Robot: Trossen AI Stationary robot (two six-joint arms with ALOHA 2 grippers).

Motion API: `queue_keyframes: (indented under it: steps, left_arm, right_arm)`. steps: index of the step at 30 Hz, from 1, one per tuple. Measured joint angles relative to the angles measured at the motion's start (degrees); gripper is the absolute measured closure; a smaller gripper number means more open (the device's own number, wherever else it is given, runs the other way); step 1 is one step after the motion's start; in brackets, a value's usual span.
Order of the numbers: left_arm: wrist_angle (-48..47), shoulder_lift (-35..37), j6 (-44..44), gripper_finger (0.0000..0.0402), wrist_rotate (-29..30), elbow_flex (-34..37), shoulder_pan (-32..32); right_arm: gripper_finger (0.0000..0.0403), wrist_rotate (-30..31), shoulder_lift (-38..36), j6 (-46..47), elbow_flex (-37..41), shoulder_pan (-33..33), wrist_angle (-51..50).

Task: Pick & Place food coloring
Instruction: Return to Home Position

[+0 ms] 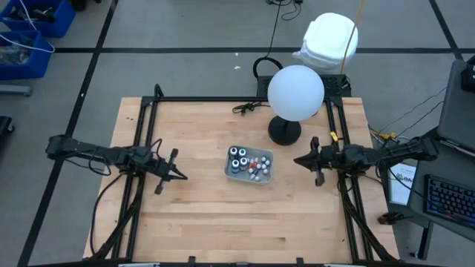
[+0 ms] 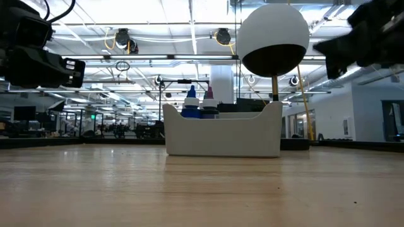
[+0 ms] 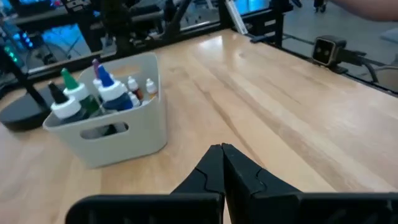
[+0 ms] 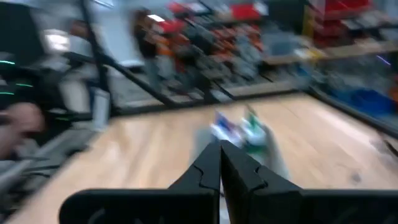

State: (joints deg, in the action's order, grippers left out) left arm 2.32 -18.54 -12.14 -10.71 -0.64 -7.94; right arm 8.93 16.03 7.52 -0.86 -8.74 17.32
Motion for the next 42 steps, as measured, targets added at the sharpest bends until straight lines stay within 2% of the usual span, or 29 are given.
queue_keyframes:
  steps: [3,14,23,30,42]
  left_arm:
    - [1.32,0.42,-1.0,0.0399,-0.01,0.07,-1.03]
    - [7.36,6.77,-8.55,0.04,0.26,0.07,-1.55]
    - [-0.55,18.46,-7.67,0.0401,3.4,-0.28,-1.62]
    - [-4.81,18.24,-6.79,0.0401,4.8,-1.55,-1.99]
    - [-4.89,18.24,-5.26,0.0401,4.83,-1.55,-1.99]
  right_arm:
    - [0.0403,-3.08,-0.02,-2.39,0.0,-1.12,4.79]
    - [0.0403,-2.8,-0.17,-5.1,0.0,-1.87,5.86]
    - [0.0403,-2.95,-1.65,-5.19,0.0,-1.9,5.56]
    - [0.0403,-2.97,-3.08,-5.93,0.0,-1.87,4.12]
    - [0.0403,-2.78,-3.56,-5.61,0.0,-1.87,2.12]
